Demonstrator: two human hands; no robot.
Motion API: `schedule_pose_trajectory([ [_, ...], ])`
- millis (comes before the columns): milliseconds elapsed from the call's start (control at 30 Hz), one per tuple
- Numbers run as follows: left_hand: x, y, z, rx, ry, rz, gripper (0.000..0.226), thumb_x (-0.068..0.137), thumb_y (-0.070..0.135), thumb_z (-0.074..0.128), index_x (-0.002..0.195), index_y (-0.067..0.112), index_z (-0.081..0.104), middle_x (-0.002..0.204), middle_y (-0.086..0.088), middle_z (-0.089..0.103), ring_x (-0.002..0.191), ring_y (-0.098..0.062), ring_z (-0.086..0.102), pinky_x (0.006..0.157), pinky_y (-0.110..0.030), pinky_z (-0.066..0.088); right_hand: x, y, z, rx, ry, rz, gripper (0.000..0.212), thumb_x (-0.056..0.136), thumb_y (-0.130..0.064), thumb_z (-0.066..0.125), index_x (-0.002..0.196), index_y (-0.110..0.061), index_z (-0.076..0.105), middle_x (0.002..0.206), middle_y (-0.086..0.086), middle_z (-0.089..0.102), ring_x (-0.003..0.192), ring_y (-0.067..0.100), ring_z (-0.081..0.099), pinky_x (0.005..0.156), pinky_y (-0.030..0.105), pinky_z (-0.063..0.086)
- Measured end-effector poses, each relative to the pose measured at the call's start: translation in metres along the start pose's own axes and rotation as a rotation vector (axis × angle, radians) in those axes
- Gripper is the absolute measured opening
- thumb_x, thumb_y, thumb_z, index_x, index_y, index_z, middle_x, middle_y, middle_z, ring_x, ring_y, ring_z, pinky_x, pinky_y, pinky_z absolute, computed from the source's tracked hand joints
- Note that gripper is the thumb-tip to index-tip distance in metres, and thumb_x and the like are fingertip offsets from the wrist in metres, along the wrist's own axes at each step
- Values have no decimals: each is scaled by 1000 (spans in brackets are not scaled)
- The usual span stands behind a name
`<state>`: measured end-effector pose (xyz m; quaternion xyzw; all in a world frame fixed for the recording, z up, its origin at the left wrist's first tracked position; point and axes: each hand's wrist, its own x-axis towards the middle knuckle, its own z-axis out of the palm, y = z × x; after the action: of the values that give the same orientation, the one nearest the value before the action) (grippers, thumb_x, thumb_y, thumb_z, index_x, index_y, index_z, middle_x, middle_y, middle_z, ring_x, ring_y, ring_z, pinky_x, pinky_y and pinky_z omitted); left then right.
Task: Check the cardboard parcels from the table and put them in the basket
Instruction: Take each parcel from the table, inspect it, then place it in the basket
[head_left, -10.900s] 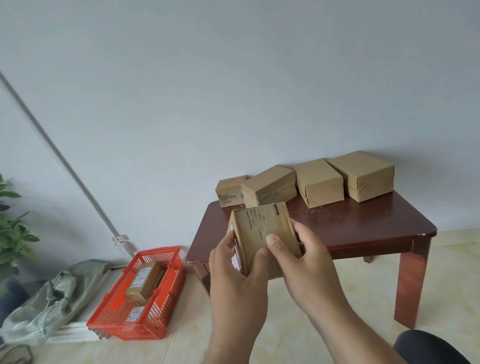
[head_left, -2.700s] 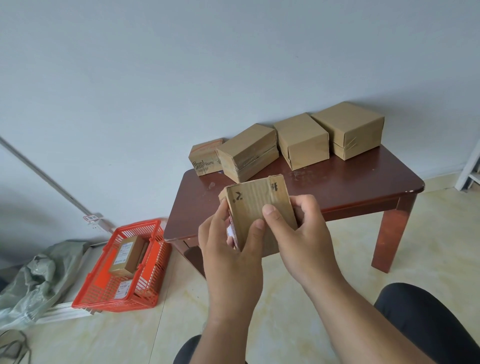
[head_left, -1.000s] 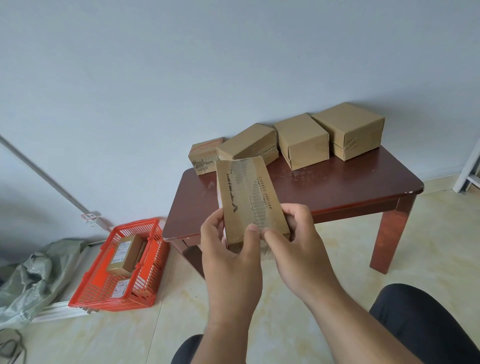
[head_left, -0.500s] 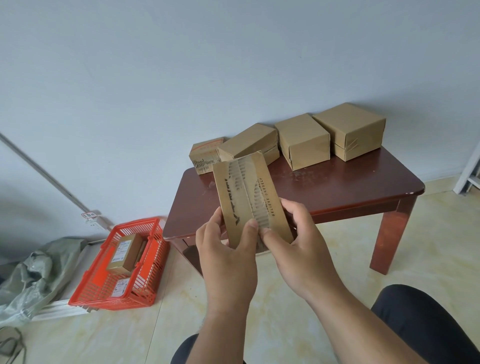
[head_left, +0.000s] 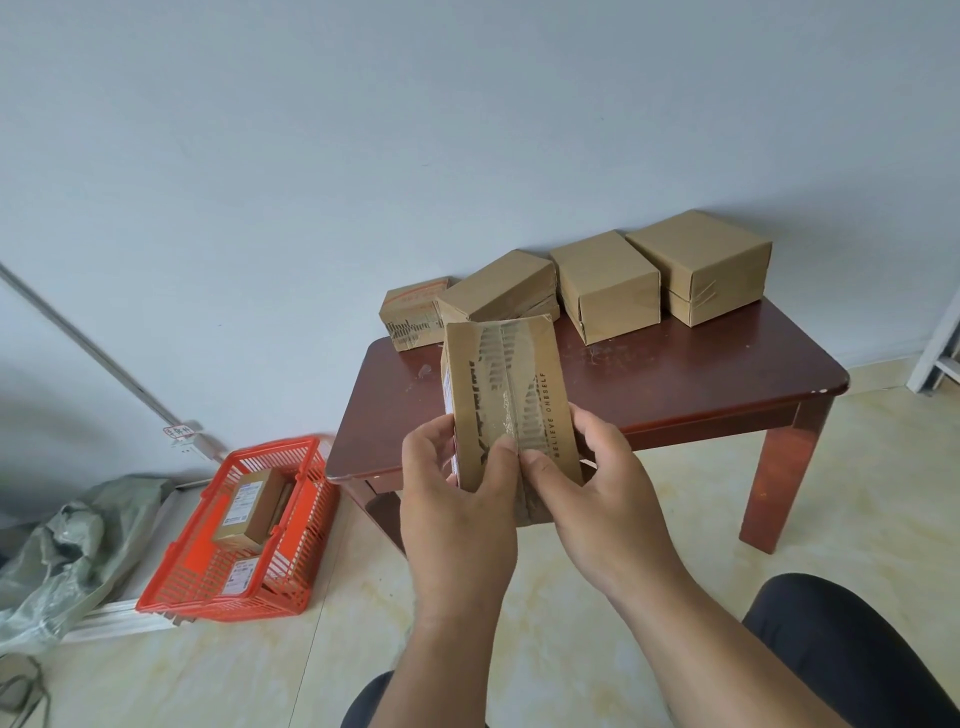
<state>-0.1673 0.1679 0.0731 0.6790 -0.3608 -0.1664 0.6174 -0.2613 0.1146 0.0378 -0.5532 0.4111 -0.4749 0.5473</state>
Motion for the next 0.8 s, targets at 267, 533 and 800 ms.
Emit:
schedule_pose_trajectory([
  [267,-10,-6,2,89,-30,42,46,91,31,76,121,61,57,115,41,52,124,6,53,104,-38,54,9,-1,-5,-42,96,20,29,91,-43,78,115,-36,64,114,-16,70,94,-5,68,65,10,54],
  [533,4,3,-4,152,36,-16,29,86,51,72,113,53,59,112,33,48,110,10,53,85,-54,61,0,3,-1,-88,21,-58,42,94,-47,72,136,-44,64,116,-22,59,106,-9,61,77,15,53],
  [800,-6,-6,-1,128,-67,-46,40,94,33,76,128,34,54,116,29,63,93,31,53,68,0,43,5,-2,-4,59,40,-5,21,94,-28,77,110,-34,64,99,-29,73,93,-7,69,66,10,53],
])
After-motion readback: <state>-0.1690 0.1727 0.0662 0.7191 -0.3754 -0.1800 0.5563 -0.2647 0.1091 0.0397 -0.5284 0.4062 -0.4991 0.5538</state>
